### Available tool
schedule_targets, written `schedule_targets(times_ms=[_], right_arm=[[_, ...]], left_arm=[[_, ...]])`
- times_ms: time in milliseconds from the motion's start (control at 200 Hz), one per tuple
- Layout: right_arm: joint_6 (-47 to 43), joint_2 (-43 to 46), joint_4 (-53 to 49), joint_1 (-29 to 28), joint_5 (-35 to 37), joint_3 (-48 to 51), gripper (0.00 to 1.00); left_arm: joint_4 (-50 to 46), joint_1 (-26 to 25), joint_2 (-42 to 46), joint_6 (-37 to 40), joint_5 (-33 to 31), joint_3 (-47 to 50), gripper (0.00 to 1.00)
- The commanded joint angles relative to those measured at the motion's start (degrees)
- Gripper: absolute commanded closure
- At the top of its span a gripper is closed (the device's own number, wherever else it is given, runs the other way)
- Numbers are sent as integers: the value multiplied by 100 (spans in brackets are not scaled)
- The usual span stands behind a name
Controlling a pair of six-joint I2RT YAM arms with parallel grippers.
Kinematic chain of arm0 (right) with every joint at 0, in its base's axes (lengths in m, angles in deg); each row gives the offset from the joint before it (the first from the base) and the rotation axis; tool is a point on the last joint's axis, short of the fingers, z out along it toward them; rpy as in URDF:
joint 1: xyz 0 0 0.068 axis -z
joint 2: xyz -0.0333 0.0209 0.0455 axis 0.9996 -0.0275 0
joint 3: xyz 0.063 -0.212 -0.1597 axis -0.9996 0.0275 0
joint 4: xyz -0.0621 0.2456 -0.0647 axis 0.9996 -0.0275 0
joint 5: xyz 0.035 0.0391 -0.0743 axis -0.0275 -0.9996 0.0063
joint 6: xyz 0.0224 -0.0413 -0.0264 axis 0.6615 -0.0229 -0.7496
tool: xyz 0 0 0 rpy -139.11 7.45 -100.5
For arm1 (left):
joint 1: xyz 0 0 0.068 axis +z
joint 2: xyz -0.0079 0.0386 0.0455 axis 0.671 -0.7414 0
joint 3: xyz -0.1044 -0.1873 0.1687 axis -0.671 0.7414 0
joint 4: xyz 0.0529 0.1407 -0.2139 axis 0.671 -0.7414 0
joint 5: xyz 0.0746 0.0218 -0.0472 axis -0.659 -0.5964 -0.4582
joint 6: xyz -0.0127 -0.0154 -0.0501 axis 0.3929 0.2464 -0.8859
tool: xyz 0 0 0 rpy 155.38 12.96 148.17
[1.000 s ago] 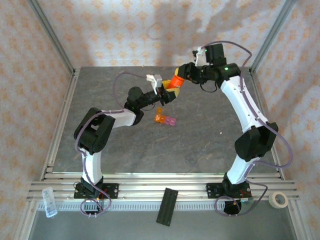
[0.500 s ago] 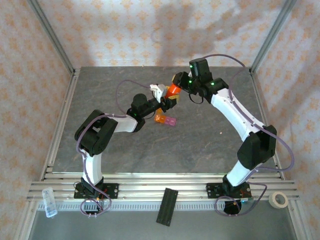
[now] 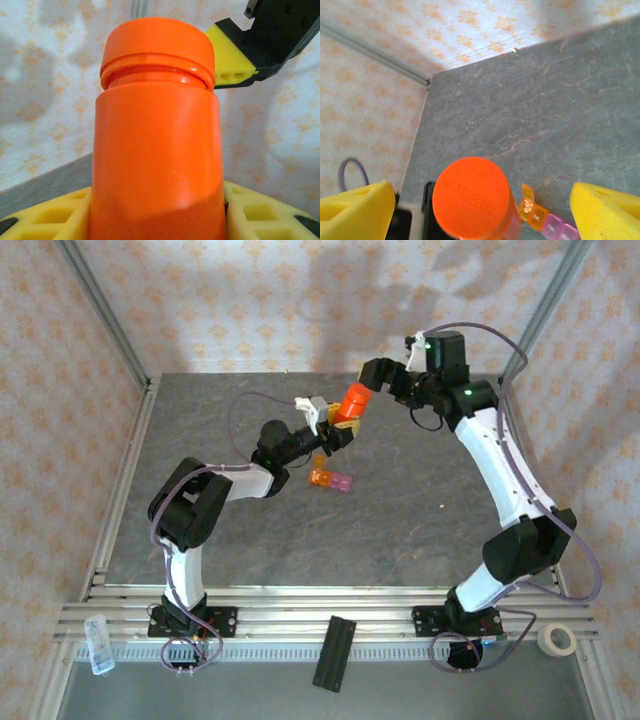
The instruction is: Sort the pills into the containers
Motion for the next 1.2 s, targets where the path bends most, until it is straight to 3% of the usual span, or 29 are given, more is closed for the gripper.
schedule_targets(times_ms=[0, 175, 676, 861, 1011, 1196], right_arm=[[-1126, 160, -332, 133, -847, -244, 12], [-1576, -239, -723, 270, -1592, -745, 19], [-1884, -722, -1461, 245, -1839, -1204, 25], [-1932, -742, -1514, 226, -1786, -1150, 42], [-2007, -809, -1619, 226, -1812, -1211, 44], [-2135, -898, -1806, 229, -1785, -1358, 58]], left_arm=[[497, 112, -89, -890, 926, -420, 100], [504, 148, -133, -1463, 1475, -653, 100], [496, 153, -140, -1658, 1623, -754, 100], [490, 147, -180, -1700, 1634, -814, 100], [483, 149, -194, -1726, 1645, -838, 100], [484, 148, -211, -1726, 1696, -849, 100]])
